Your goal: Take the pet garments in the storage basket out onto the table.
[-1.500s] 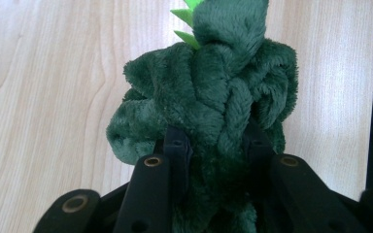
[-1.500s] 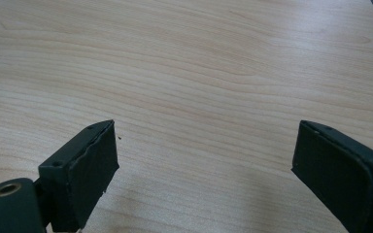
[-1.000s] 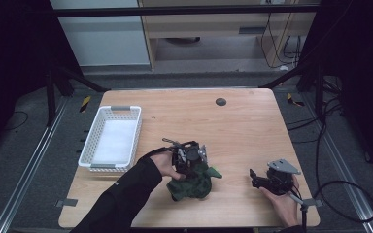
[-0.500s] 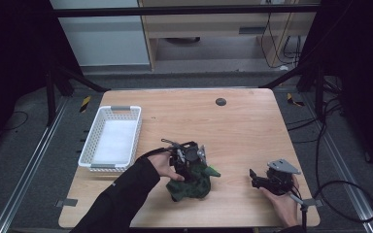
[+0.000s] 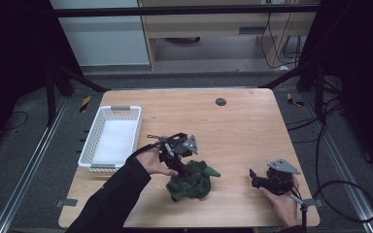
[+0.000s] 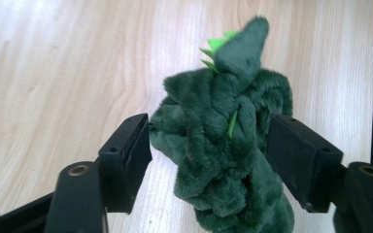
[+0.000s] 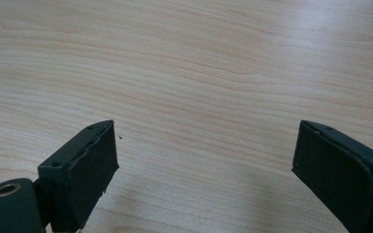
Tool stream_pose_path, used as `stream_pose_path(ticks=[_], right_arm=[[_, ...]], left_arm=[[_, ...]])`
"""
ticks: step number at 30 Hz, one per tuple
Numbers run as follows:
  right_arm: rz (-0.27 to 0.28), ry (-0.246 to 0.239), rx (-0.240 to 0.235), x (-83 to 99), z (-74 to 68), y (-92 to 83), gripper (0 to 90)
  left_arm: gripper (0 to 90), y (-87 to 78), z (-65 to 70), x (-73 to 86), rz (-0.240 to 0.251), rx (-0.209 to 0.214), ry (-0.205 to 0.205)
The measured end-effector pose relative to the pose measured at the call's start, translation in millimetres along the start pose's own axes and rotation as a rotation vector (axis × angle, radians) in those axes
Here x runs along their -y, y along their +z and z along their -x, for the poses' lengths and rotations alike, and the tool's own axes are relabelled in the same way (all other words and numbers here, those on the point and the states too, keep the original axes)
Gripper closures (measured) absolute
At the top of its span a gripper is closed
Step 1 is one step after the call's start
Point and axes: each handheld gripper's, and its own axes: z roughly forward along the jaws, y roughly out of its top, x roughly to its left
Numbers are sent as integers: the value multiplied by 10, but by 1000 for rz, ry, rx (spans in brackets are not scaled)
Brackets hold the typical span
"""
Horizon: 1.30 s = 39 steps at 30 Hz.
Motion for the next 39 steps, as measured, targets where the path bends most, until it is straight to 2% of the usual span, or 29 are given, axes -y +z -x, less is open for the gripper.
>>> stream_pose_path(ticks=[3, 8, 9, 11, 16, 18, 20, 21, 23, 24, 25, 28, 32, 39], right_arm=[[0, 0, 2, 0, 2, -1, 89], [-2, 0, 0, 1, 0, 2, 89], [-1, 0, 1, 1, 1, 2, 89], [0, 1, 2, 0, 2, 2, 89], [-2, 1, -1, 1, -1, 2, 89], [-1, 2, -2, 1, -2, 1, 88], [-2, 2, 0, 1, -1, 2, 88], [-1, 2, 0, 1, -1, 1, 88], [0, 4, 0, 1, 0, 1, 88], [-1, 4, 1, 1, -1, 2, 88], [-2, 5, -1, 1, -2, 3, 88], [-2, 5, -1, 1, -3, 3, 88], [-2, 5, 0, 2, -3, 3, 88], [-2, 3, 1, 3, -2, 3, 88]], left_arm=[[318, -80, -14, 38, 61, -35, -37], [319, -171, -29, 116, 133, -87, -99], [320, -171, -29, 116, 133, -87, -99], [322, -249, -25, 192, 186, -140, -152], [347, -350, -7, 349, 303, -201, -253], [355, -377, 4, 430, 343, -229, -289], [357, -392, 10, 474, 358, -240, -300], [360, -423, 25, 587, 395, -272, -332], [363, -447, 40, 684, 421, -293, -364], [365, -447, 40, 684, 421, -293, -364], [369, -472, 65, 795, 450, -329, -397], [381, -505, 108, 984, 501, -364, -462], [395, -511, 158, 1175, 532, -387, -518], [426, -484, 273, 1492, 554, -427, -573]])
